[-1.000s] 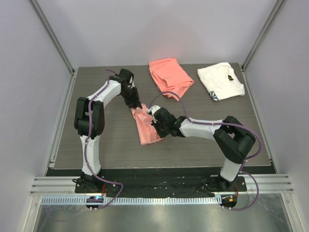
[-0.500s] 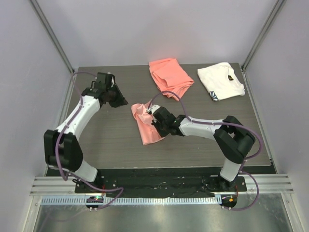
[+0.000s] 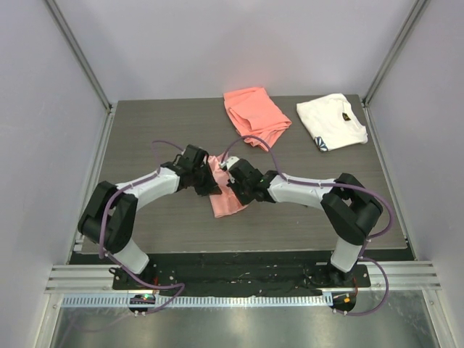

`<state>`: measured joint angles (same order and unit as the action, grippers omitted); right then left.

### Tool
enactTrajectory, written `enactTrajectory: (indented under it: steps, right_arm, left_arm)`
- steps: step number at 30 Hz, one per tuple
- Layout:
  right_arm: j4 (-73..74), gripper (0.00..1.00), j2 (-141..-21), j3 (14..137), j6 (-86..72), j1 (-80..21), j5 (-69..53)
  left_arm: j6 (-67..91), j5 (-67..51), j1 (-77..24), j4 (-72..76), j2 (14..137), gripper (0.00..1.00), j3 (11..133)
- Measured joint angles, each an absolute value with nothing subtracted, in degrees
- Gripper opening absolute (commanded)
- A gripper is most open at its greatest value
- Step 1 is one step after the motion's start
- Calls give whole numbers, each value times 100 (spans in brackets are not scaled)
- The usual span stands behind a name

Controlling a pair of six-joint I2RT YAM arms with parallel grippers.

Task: Fold the napkin into a case and place the utensils inside
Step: Fold the 2/3-rectangle-folded napkin at the center of the board.

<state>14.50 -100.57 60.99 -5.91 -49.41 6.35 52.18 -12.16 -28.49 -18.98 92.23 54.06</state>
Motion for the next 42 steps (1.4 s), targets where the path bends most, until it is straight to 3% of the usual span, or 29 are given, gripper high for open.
enactTrajectory:
  steps: [10,29,42]
  right_arm:
    - [1695,1,-10079,6302,-646,-4941,569]
    - [1667,2,-10755,6735,-1588,-4939,-709]
    - [1280,2,-10842,6632,-1817,-4840,-1160]
  left_arm:
    - [5669,-888,-3170,-1105,9376,0,4831]
    - [6117,-519,-3533,-134,9277,0,4261]
    - [5725,-58,-3238,-1450,8230,0,4394]
